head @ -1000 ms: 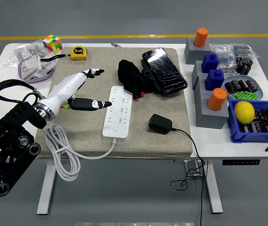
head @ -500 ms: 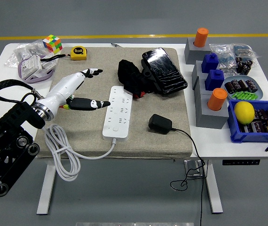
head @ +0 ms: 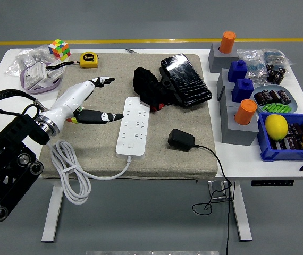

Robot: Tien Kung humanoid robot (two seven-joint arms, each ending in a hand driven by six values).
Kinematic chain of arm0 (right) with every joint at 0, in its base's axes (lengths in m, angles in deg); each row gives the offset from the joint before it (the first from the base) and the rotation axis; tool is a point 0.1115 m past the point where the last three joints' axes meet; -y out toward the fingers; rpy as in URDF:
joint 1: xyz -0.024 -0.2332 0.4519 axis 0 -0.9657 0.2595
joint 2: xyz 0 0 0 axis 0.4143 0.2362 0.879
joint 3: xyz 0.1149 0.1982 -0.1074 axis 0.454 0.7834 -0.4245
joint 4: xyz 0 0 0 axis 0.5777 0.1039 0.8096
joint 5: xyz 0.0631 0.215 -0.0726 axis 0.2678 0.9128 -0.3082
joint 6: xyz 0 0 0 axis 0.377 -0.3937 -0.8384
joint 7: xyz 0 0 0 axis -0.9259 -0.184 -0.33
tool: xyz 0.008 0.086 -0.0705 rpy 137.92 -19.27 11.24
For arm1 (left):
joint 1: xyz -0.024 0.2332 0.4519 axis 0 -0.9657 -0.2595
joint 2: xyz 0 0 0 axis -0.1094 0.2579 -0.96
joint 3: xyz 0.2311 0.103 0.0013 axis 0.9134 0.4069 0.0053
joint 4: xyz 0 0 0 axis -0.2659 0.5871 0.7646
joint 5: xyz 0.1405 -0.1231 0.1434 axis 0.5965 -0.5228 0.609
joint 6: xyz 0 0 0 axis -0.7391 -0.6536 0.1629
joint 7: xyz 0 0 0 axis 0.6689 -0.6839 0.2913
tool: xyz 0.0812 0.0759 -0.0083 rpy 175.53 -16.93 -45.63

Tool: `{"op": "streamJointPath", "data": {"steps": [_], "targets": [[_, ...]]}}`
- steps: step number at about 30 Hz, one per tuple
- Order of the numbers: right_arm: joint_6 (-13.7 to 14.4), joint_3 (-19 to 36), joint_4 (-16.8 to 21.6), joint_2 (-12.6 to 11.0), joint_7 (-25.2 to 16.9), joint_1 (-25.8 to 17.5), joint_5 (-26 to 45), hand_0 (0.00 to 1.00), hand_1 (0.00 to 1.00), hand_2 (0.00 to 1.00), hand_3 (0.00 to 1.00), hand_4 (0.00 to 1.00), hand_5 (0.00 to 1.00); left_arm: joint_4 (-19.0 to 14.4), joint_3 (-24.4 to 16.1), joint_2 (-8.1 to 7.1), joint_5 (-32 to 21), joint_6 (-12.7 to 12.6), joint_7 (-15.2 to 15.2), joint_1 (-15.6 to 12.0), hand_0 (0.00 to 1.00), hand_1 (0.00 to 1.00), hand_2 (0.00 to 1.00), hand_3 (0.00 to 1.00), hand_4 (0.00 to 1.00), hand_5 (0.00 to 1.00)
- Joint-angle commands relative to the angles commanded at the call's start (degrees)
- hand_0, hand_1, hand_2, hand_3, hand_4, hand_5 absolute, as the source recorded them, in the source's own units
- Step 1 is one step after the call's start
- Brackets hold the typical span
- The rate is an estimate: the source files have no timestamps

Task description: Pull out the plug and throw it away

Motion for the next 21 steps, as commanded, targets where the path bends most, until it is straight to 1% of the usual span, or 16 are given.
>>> {"op": "streamJointPath", "data": {"steps": [21], "targets": [[-0.39, 0.13, 0.0, 0.03, -0.23, 0.15, 0.08, 0.57, 0.659, 0.664, 0.574, 0.988, 0.463, -0.02, -0.28, -0.12, 0.09, 0.01, -0.06, 0.37, 0.858, 0.867, 0.904, 0.91, 0.998, 0.496]]}}
